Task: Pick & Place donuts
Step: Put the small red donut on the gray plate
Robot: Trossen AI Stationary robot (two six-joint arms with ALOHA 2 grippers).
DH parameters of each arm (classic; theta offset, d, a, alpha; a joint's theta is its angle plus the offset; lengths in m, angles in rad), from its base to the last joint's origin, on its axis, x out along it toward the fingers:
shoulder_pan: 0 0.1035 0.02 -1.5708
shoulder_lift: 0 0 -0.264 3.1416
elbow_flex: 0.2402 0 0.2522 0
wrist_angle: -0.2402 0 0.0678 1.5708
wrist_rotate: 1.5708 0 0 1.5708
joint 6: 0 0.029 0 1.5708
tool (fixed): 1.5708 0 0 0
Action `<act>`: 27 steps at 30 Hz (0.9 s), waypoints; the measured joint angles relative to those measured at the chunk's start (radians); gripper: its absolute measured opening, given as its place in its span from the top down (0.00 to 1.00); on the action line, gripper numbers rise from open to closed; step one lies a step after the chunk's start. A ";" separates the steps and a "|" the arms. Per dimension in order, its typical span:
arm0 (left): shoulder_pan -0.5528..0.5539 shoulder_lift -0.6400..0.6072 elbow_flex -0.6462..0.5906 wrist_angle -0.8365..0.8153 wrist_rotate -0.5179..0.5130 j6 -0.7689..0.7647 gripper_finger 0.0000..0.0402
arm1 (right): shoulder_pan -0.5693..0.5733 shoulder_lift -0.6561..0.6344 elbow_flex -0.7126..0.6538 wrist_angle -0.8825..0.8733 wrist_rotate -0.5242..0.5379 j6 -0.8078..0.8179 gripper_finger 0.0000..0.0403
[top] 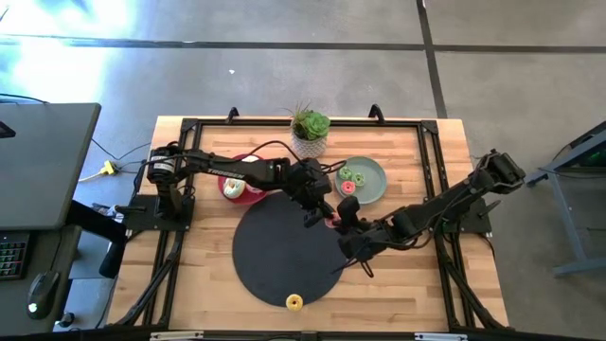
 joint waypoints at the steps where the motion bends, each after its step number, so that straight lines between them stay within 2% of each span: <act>1: 0.000 0.000 0.000 0.000 0.001 -0.006 0.96 | 0.000 0.000 0.000 -0.001 0.000 0.000 0.87; 4: 0.001 0.000 0.000 0.000 0.027 -0.028 0.96 | 0.000 0.000 0.000 0.000 -0.001 0.001 0.90; 7: 0.000 0.000 0.000 0.000 0.038 -0.040 0.96 | 0.000 0.000 0.000 0.000 -0.003 0.003 0.88; 20: 0.000 0.000 0.000 0.001 0.060 -0.069 0.96 | -0.004 0.000 0.000 -0.013 -0.028 -0.012 0.59; 24: 0.000 0.000 0.000 0.002 0.059 -0.069 0.96 | -0.014 0.000 0.000 -0.012 -0.046 -0.017 0.58; 27: 0.000 0.000 0.000 0.005 0.055 -0.070 0.96 | -0.023 0.000 0.000 -0.011 -0.049 -0.024 0.62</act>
